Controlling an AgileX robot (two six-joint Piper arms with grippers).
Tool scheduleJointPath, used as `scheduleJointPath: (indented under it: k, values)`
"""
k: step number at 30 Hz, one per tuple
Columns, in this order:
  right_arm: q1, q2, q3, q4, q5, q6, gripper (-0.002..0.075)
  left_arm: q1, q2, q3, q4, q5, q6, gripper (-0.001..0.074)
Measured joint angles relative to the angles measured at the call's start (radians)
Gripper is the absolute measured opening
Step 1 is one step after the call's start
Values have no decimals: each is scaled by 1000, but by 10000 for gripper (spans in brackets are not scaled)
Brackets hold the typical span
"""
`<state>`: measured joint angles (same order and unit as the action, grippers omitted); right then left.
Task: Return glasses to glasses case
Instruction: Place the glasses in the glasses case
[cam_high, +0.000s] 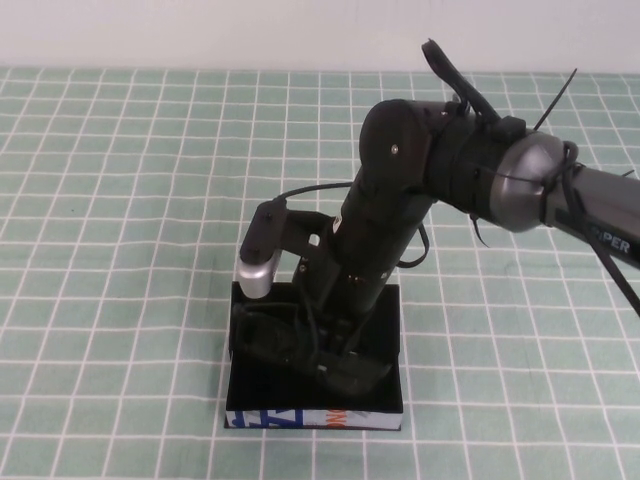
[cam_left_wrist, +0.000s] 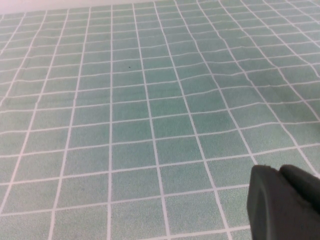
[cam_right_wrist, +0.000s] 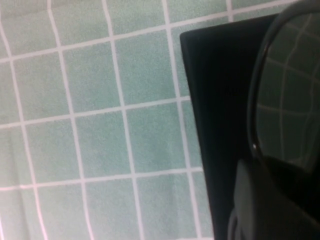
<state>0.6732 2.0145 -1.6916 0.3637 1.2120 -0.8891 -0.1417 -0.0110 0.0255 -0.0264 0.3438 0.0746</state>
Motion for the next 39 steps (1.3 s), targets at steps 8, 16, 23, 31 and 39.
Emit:
scheduleJointPath:
  k: [8, 16, 23, 31, 39]
  values:
    - [0, 2, 0, 6, 0, -55, 72, 0, 0, 0, 0, 0, 0, -4]
    - [0, 2, 0, -14, 0, -112, 72, 0, 0, 0, 0, 0, 0, -4]
    - [0, 2, 0, -26, 0, -79, 193, 0, 0, 0, 0, 0, 0, -4]
    - [0, 2, 0, -45, 0, -74, 237, 0, 0, 0, 0, 0, 0, -4]
    - [0, -2, 0, -50, 0, -74, 104, 0, 0, 0, 0, 0, 0, -4]
